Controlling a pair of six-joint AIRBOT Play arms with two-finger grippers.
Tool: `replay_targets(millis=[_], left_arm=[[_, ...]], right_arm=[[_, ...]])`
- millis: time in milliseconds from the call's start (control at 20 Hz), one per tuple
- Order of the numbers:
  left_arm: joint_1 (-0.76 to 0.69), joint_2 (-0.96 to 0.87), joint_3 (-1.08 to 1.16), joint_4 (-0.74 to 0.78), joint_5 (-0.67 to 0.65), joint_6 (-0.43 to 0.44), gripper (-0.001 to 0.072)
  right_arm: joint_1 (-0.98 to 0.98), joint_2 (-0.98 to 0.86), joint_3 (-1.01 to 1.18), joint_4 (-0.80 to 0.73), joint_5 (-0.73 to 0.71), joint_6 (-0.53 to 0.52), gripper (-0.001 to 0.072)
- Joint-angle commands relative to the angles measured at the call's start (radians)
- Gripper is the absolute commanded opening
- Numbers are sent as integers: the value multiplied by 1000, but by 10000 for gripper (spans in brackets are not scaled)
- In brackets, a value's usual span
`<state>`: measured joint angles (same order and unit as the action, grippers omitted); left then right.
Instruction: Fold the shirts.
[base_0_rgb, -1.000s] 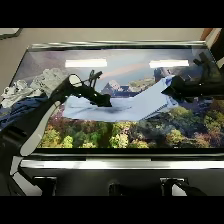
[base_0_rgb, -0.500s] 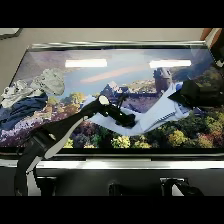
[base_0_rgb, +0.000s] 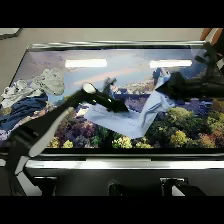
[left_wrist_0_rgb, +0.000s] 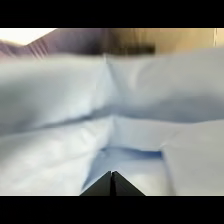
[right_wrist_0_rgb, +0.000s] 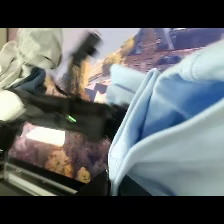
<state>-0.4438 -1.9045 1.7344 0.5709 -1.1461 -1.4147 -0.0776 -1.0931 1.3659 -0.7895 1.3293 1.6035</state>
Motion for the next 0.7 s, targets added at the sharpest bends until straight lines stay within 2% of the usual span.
replay_targets(millis=[0, 250, 400, 500, 550, 600, 650], left_arm=[[246, 187, 1, 161, 10, -30, 29], [570, 460, 1, 164, 10, -25, 30], [654, 569, 1, 164, 10, -21, 30], [661, 613, 1, 164, 9, 2, 30], [655, 623, 1, 164, 9, 1, 30], [646, 626, 1, 164, 9, 1, 30], [634, 625, -2, 164, 9, 1, 31]], right_arm=[[177, -144, 1, 70, -178, -26, 40], [383, -435, 1, 361, -356, -129, 40], [444, -582, 1, 489, -413, -146, 40], [477, -648, 1, 569, -465, -146, 42], [495, -670, 1, 613, -502, -146, 97], [502, -681, 1, 652, -523, -146, 274], [505, -684, 1, 680, -526, -163, 511]])
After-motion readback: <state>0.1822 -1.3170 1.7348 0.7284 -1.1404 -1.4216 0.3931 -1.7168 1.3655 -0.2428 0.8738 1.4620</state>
